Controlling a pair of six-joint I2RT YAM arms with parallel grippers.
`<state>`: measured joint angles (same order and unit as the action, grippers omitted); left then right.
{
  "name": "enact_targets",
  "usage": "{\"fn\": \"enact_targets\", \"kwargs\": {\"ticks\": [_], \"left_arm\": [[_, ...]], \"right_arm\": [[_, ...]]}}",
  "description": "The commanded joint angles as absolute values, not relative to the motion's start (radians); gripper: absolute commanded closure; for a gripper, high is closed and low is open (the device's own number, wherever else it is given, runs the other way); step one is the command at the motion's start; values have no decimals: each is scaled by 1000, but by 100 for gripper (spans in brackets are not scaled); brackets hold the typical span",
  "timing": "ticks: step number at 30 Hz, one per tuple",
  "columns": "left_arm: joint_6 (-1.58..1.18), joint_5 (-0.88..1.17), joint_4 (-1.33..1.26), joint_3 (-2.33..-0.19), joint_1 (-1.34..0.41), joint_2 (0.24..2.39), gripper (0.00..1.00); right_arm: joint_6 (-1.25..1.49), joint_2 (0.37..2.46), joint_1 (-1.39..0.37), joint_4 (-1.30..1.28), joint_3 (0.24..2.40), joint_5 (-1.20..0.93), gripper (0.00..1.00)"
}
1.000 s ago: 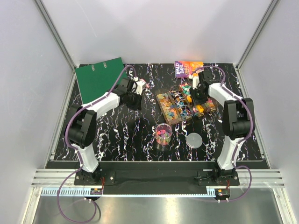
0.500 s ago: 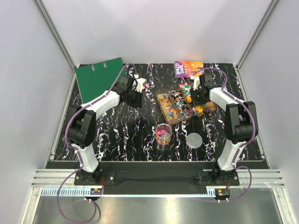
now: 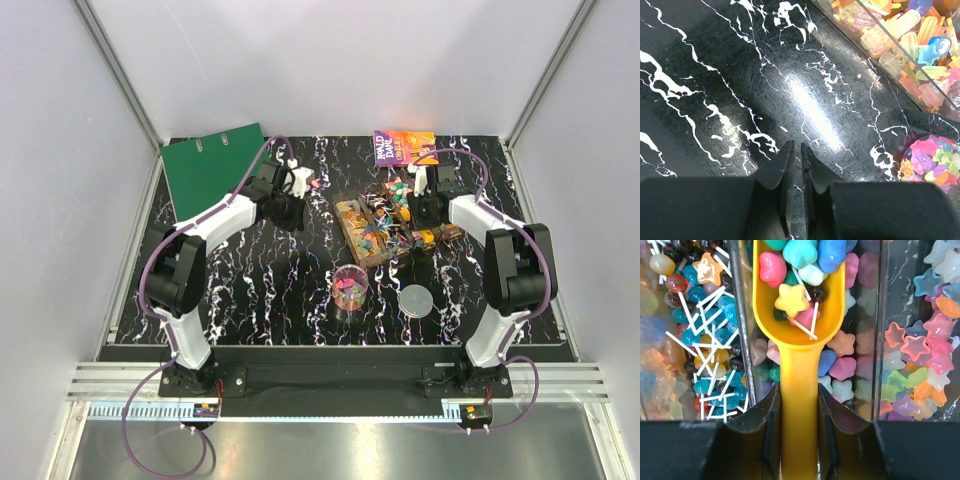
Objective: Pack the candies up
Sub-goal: Scoop the fake candies from the storage box.
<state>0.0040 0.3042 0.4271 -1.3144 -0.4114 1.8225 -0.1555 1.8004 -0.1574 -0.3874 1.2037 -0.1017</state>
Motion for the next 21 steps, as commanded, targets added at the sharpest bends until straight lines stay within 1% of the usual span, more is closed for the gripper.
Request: {"fn": "enact_targets", "kwargs": {"ticks": [1,7,12,21], "left_arm": [[23,302,414,-1359,-419,1830,87],[52,285,437,-1365,-443,1847,87],[83,270,462,-1377,-465,1867,88],[103,255,474,-1401,-488,1887,89]], "right_arm": [[-150,1703,-172,-209,1109,-107,100],[-147,1729,-179,-55,1057,-126,100],[-158,1743,-181,17,1048,-109,100],[-152,1661,-181,112,953,-87,100]]}}
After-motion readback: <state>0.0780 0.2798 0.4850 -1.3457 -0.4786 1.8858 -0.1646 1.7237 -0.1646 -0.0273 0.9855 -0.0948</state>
